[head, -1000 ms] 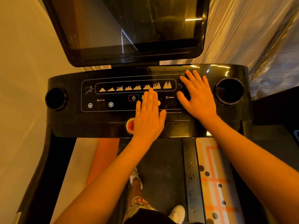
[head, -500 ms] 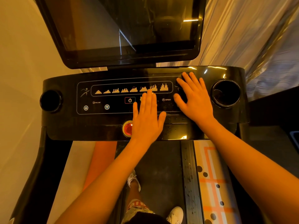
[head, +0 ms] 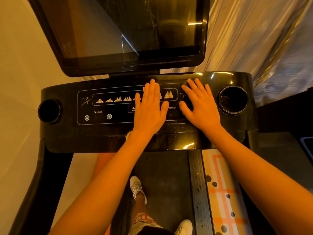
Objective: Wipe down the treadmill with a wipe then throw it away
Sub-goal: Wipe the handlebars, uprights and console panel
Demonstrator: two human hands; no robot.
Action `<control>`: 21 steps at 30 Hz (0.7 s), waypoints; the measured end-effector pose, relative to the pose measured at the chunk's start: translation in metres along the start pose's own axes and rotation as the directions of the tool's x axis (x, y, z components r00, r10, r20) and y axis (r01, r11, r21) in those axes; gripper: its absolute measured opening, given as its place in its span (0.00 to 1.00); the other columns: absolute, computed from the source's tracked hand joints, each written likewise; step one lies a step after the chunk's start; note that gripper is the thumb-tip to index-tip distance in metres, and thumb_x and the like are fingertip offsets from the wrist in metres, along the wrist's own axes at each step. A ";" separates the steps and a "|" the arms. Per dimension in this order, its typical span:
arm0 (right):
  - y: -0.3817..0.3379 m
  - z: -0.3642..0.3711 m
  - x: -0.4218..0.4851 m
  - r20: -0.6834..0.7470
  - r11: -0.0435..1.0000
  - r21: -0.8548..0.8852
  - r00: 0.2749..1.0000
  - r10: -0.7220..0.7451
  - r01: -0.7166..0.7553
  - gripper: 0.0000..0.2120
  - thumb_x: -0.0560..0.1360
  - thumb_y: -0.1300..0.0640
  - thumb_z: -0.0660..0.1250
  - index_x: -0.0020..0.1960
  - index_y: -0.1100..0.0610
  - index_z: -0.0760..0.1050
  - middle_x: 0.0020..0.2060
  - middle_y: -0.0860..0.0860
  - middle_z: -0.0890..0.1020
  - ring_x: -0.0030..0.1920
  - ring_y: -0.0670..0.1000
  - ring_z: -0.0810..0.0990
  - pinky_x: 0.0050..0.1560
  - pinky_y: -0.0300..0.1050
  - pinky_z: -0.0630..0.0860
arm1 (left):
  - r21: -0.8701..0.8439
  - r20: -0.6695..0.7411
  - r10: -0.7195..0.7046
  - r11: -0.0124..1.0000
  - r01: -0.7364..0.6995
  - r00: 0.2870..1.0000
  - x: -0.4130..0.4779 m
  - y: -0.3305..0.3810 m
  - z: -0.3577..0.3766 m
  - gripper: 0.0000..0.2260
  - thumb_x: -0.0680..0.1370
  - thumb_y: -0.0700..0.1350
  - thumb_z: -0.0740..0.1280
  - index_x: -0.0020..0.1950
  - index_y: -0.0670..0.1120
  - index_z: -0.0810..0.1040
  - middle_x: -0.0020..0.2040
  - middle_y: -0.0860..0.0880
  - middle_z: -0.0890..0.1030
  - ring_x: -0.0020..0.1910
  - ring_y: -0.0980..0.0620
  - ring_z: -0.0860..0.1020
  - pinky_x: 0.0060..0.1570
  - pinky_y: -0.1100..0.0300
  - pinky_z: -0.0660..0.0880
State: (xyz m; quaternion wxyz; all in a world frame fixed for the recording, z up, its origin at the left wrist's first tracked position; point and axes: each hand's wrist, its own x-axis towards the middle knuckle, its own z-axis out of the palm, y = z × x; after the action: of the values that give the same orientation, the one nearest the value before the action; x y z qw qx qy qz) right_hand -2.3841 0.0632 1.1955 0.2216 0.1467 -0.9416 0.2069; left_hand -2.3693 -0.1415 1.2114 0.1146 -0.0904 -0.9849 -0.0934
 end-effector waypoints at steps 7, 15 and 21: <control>0.000 0.001 0.000 -0.005 1.000 -0.009 1.000 -0.001 0.001 0.27 0.83 0.43 0.60 0.79 0.52 0.66 0.80 0.53 0.63 0.82 0.55 0.55 0.80 0.56 0.47 | -0.024 -0.029 -0.017 1.000 0.016 0.999 0.020 0.000 -0.002 0.30 0.86 0.59 0.47 0.84 0.44 0.48 0.84 0.45 0.47 0.83 0.46 0.47 0.79 0.43 0.44; 0.000 0.000 -0.001 0.003 1.000 0.000 1.000 0.002 -0.002 0.27 0.83 0.43 0.59 0.79 0.52 0.66 0.81 0.53 0.63 0.82 0.55 0.55 0.80 0.55 0.46 | -0.105 0.010 0.016 0.994 -0.015 1.000 0.030 -0.004 -0.008 0.30 0.87 0.57 0.49 0.84 0.45 0.45 0.84 0.46 0.44 0.83 0.47 0.43 0.79 0.44 0.41; -0.001 -0.001 -0.001 -0.001 1.000 0.008 1.000 0.005 -0.005 0.27 0.83 0.43 0.60 0.79 0.52 0.66 0.80 0.53 0.64 0.82 0.55 0.55 0.80 0.55 0.46 | -0.064 -0.002 0.078 0.995 -0.078 0.997 0.025 -0.019 -0.009 0.29 0.86 0.54 0.49 0.84 0.45 0.45 0.84 0.45 0.45 0.83 0.47 0.45 0.80 0.44 0.47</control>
State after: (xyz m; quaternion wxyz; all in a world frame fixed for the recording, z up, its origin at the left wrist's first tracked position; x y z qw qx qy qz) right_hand -2.3830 0.0630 1.1959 0.2210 0.1452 -0.9410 0.2111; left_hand -2.3952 -0.1578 1.2227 0.1148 -0.1324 -0.9772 -0.1203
